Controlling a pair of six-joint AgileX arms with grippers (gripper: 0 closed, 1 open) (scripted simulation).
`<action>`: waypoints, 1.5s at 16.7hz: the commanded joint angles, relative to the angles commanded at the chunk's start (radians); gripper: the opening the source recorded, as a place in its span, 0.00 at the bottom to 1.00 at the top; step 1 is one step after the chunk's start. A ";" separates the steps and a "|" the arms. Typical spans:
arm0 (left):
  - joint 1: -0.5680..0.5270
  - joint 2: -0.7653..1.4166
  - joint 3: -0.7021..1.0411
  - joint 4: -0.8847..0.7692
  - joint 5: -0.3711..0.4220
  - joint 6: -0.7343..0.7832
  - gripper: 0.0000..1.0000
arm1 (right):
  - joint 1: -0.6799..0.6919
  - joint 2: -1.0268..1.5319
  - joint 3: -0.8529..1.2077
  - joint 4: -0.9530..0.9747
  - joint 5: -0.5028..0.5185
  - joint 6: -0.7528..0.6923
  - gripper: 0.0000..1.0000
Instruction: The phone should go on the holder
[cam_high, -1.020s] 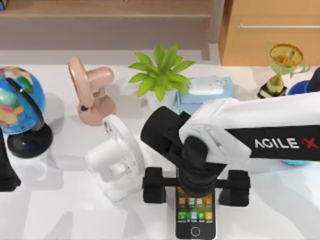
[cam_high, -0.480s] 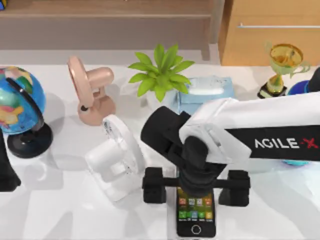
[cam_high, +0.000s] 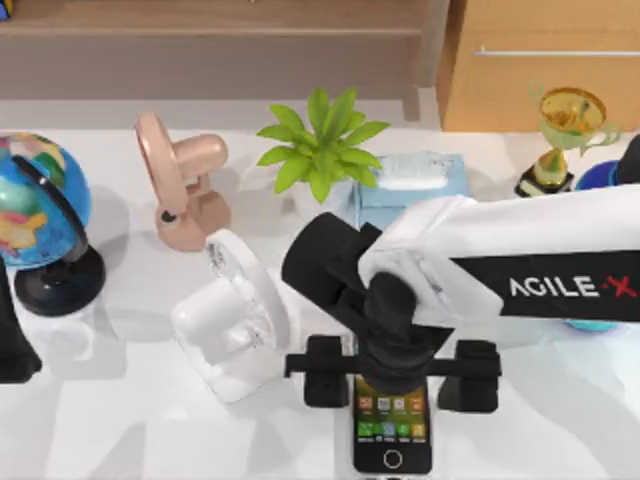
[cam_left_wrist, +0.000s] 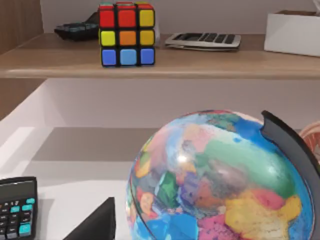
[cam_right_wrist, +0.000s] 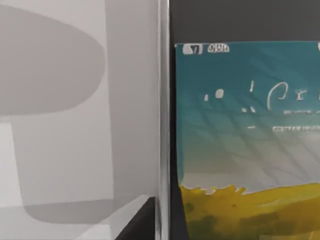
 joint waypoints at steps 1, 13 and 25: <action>0.000 0.000 0.000 0.000 0.000 0.000 1.00 | 0.000 0.000 0.000 0.000 0.000 0.000 0.00; 0.000 0.000 0.000 0.000 0.000 0.000 1.00 | -0.001 -0.122 -0.020 -0.083 -0.012 -0.030 0.00; 0.000 0.000 0.000 0.000 0.000 0.000 1.00 | -0.016 -0.140 0.024 -0.151 -0.013 -0.009 0.00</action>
